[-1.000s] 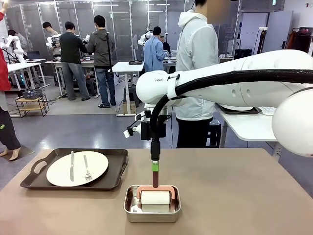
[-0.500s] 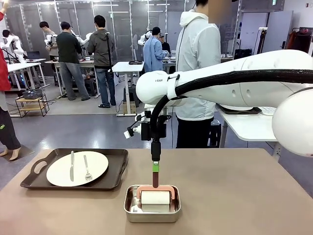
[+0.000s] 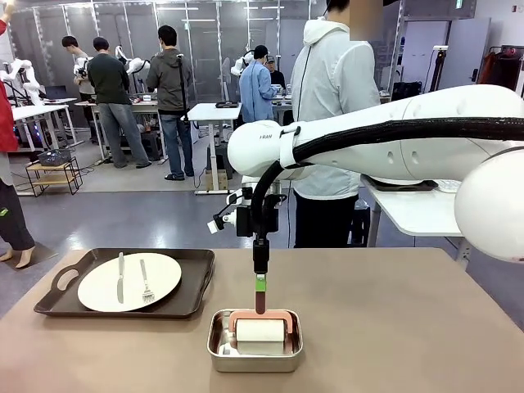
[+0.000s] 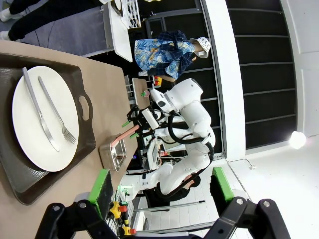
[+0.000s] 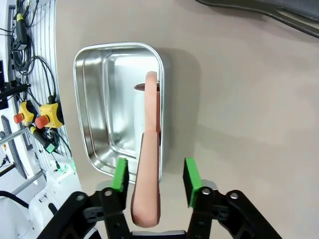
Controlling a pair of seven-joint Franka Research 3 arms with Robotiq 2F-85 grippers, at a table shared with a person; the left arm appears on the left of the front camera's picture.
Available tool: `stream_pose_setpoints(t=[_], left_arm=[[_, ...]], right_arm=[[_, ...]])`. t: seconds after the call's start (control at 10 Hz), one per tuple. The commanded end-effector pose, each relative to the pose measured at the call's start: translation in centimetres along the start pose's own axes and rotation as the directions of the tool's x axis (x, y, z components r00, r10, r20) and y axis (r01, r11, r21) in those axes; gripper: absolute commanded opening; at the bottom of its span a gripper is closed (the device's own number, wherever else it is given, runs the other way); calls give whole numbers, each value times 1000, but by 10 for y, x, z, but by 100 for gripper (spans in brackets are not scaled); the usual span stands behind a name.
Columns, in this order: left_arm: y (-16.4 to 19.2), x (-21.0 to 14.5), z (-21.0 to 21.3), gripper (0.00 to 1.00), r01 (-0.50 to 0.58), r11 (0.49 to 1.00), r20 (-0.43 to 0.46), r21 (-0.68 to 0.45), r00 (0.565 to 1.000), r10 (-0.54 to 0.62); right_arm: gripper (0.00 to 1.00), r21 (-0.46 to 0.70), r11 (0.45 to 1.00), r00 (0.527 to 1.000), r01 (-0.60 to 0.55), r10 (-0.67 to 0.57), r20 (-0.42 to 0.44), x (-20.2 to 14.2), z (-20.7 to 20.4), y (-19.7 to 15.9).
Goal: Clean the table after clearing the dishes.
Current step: When the left (or right) Handle tray is removed, use the left hand (or right hand) to clean the left (or right) side of the table with the Lint Roller.
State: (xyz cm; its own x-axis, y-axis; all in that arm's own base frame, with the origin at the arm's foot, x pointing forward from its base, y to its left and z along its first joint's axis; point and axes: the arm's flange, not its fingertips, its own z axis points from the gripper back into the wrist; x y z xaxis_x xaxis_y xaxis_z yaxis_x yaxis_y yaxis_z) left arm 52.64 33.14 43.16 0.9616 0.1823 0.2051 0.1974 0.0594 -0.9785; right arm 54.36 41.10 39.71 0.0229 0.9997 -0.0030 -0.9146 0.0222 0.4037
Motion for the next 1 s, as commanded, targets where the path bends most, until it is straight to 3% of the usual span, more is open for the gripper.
stream_pose_setpoints(t=[0.0,0.3,0.4,0.5,0.8,0.9], left_arm=[[-1,-2,2,100,-1,1000,-1,2,1000,1],[-1,-2,2,100,-1,1000,-1,2,1000,1],[-1,-2,2,100,-1,1000,-1,2,1000,1],[-1,-2,2,100,-1,1000,-1,2,1000,1],[-1,-2,2,100,-1,1000,-1,2,1000,1],[-1,-2,2,100,-1,1000,-1,2,1000,1]], right_arm=[[33,-5,1000,1000,26,-26,5,4,-1,4],[3,-5,999,999,32,-31,6,3,0,6],[14,-8,999,999,32,-32,8,2,2,8],[0,-10,999,999,34,-34,8,2,3,10],[1,-80,995,999,54,-53,12,0,26,31],[11,-100,990,995,94,-93,23,-3,38,42]])
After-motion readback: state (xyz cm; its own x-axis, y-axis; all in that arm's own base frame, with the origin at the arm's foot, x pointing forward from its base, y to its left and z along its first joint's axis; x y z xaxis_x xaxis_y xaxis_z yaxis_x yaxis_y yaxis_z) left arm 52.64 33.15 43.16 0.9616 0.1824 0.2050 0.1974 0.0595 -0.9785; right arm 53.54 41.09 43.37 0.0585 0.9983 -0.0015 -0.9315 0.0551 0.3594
